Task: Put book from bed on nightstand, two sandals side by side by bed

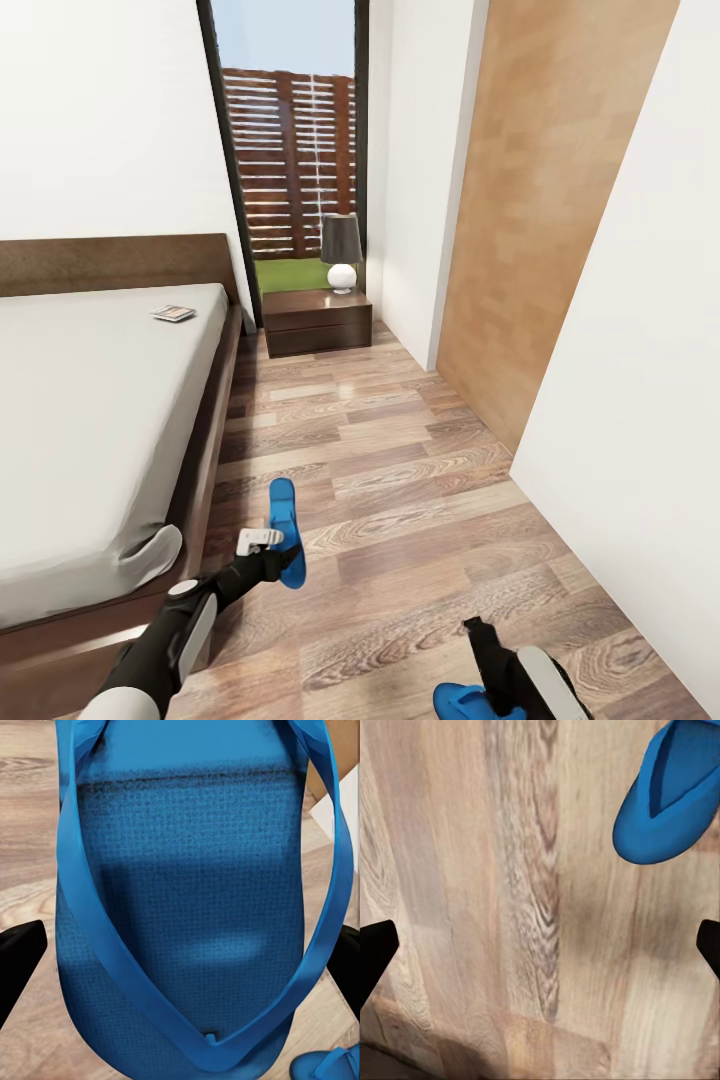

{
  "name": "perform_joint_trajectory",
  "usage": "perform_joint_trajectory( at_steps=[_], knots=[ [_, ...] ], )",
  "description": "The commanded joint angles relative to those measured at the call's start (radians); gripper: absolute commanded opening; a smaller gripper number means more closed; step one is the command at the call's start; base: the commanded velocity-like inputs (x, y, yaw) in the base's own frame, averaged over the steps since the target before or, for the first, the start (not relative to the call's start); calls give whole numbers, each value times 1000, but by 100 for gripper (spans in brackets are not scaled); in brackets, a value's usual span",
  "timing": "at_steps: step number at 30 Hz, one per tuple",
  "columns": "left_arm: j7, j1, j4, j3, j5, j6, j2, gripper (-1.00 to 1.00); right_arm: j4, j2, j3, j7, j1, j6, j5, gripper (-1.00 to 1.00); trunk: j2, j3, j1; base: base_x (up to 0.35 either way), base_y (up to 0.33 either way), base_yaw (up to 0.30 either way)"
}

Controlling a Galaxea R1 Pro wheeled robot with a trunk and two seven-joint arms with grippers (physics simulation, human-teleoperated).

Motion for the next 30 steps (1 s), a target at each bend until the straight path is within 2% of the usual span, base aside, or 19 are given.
perform_joint_trajectory(
  at_steps=[1, 2, 4, 8, 9, 11, 13, 17, 24, 30],
  knots=[
    [-6, 0, -1, 6, 2, 8, -3, -100, -2, -2, -4, -7, 0, 12, -72, 100, 0, -1, 0, 0, 0, 0],
    [-6, 0, -1, 6, 2, 8, -4, -100, -3, -4, -3, -9, 0, 17, -115, 100, 0, -1, 0, 0, 0, 0],
    [-5, 0, -1, 6, 2, 8, -4, -100, -2, -6, -3, -11, 0, 22, -154, 100, 0, -1, 0, 0, 0, 0],
    [-4, 0, 0, 6, 2, 8, -5, -100, -3, -10, -3, -13, 0, 40, -192, 100, 0, -1, 0, 0, 0, 0],
    [-3, 0, -1, 6, 2, 8, -5, -100, -3, -13, -3, -13, 0, 48, -194, 100, 0, -1, 0, 0, 0, 0],
    [-3, 0, -1, 6, 2, 8, -5, -100, -2, -39, -4, -13, 0, 92, -200, 100, 0, -1, 0, 0, 0, 0],
    [-3, 0, -1, 6, 2, 8, -6, -100, -2, -54, -5, -12, 0, 113, -202, 100, 0, -1, 0, 0, 0, 0],
    [-3, 0, -1, 6, 2, 8, -7, -100, -2, -87, -7, -13, 0, 131, -204, 100, 0, -1, 0, 0, 0, 0],
    [-3, 0, -1, 6, 2, 8, -8, -100, -2, -102, -22, -13, 0, 140, -206, 100, 0, -1, 0, 0, 0, 0],
    [-5, 0, -2, 6, 2, 10, -7, -100, -1, -98, -22, -11, 0, 141, -205, 100, -42, -20, 23, 0, 0, 0]
  ],
)
